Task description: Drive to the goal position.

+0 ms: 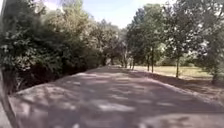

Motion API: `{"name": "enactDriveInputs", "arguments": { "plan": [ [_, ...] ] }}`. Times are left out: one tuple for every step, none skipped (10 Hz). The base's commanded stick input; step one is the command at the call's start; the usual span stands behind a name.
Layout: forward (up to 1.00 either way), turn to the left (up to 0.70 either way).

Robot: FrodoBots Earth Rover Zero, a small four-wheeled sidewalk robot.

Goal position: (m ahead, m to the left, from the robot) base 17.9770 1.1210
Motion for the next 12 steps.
{"name": "enactDriveInputs", "arguments": {
  "plan": [
    [0.70, 0.00],
    [0.70, 0.00],
    [0.70, 0.00],
    [0.70, 0.00],
    [0.70, 0.00],
    [0.70, 0.00],
    [0.70, 0.00],
    [0.70, 0.00],
    [0.70, 0.00],
    [0.70, 0.00],
    [0.70, 0.00],
    [0.70, 0.00]
  ]
}}
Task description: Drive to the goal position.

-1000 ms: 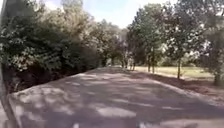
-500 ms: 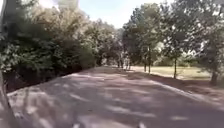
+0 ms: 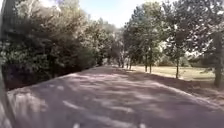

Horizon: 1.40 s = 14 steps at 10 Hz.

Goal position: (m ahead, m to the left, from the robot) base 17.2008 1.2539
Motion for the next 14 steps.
{"name": "enactDriveInputs", "arguments": {
  "plan": [
    [0.70, 0.00],
    [0.70, 0.00],
    [0.70, 0.00],
    [0.70, 0.00],
    [0.70, 0.00],
    [0.70, 0.00],
    [0.70, 0.00],
    [0.70, 0.00],
    [0.70, 0.00],
    [0.70, 0.00],
    [0.70, 0.00],
    [0.70, 0.00],
    [0.70, 0.00],
    [0.70, 0.00]
  ]
}}
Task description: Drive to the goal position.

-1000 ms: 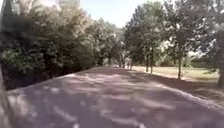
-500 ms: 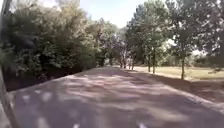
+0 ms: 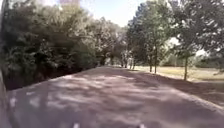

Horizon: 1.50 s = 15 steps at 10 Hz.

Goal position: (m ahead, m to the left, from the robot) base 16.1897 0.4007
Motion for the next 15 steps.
{"name": "enactDriveInputs", "arguments": {
  "plan": [
    [0.70, 0.00],
    [0.70, 0.00],
    [0.70, 0.00],
    [0.70, 0.00],
    [0.70, 0.00],
    [0.70, 0.00],
    [0.70, 0.00],
    [0.70, 0.17],
    [0.70, 0.35],
    [0.70, 0.30],
    [0.70, 0.00],
    [0.70, 0.00],
    [0.70, 0.00],
    [0.70, 0.00],
    [0.70, 0.00]
  ]
}}
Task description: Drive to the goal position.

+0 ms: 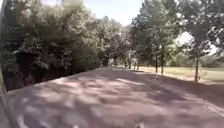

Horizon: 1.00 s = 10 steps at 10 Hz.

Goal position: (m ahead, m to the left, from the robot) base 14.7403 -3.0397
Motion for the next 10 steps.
{"name": "enactDriveInputs", "arguments": {
  "plan": [
    [0.70, 0.07],
    [0.70, 0.24],
    [0.70, 0.35],
    [0.70, 0.15],
    [0.70, 0.00],
    [0.70, 0.00],
    [0.70, 0.00],
    [0.70, 0.00],
    [0.70, 0.00],
    [0.70, 0.00]
  ]
}}
